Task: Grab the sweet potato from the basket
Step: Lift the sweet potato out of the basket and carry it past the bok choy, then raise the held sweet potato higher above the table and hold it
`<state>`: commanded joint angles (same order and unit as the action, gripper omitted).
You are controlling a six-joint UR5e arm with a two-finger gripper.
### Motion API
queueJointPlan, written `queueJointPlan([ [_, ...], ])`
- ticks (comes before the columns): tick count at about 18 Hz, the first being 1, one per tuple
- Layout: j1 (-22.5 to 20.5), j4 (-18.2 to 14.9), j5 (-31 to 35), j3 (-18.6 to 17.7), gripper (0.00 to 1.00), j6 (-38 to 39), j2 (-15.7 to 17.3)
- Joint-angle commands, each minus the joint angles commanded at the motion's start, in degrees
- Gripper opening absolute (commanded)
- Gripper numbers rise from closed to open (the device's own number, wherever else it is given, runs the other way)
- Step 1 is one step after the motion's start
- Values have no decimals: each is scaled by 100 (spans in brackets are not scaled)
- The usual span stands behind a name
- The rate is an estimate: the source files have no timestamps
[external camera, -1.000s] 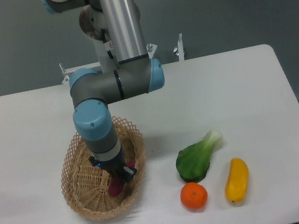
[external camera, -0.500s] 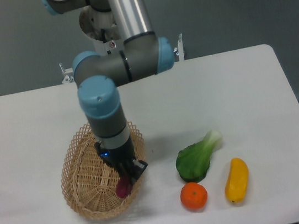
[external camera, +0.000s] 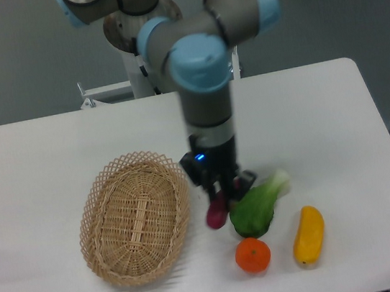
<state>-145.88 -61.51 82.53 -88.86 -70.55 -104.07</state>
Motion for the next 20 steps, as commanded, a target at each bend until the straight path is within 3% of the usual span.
queueJointPlan([
  [7,-695,-54,18,-70,16,-1152,27],
  [20,-687,-71,53,-53,16,-1215,44],
])
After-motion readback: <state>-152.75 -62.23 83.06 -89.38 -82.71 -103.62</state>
